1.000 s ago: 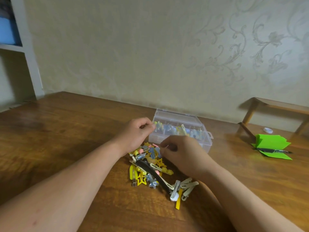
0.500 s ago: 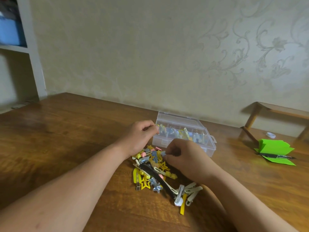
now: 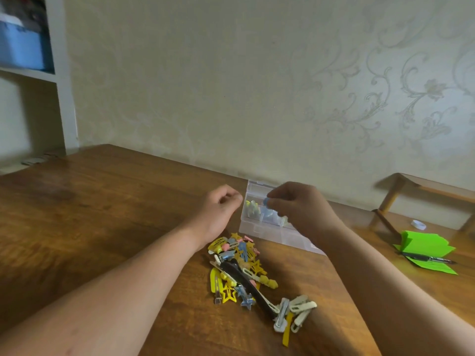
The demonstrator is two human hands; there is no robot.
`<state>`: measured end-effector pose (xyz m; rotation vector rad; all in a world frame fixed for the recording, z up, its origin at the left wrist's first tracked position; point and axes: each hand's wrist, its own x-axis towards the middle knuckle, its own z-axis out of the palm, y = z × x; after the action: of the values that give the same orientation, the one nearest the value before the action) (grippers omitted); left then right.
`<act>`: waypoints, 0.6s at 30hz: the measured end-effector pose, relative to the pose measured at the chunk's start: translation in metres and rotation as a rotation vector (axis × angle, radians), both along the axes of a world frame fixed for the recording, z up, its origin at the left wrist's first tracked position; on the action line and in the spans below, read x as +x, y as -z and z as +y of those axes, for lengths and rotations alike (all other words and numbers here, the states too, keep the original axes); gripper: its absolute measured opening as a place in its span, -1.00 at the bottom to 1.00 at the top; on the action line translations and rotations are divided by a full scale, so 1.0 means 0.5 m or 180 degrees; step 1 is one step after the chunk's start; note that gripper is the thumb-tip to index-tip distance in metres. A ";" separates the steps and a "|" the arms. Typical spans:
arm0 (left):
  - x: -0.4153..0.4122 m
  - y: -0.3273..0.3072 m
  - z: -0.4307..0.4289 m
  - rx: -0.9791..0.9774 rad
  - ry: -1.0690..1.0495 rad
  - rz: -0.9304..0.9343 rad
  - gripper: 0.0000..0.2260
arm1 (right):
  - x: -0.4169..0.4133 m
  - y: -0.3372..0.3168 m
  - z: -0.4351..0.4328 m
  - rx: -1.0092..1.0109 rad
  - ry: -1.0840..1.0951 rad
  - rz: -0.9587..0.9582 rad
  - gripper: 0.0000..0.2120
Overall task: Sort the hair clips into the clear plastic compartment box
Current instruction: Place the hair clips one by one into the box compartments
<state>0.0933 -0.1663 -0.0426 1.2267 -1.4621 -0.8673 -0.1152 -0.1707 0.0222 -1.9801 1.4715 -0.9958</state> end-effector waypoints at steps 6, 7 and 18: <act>0.003 0.001 0.000 0.0010 -0.0047 -0.0097 -0.82 | 0.066 0.008 -0.059 0.0674 -0.0041 0.1181 -0.94; 0.004 0.001 -0.001 0.0009 -0.0046 -0.0115 -0.82 | 0.070 0.009 -0.065 0.0762 -0.0008 0.1282 -0.92; 0.004 0.003 -0.003 0.0004 -0.0047 -0.0184 -0.81 | 0.086 0.011 -0.055 0.0700 0.0057 0.1137 -0.82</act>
<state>0.0953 -0.1680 -0.0439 1.2714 -1.4967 -0.8290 -0.0720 -0.1984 0.0165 -2.0555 1.7033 -0.4740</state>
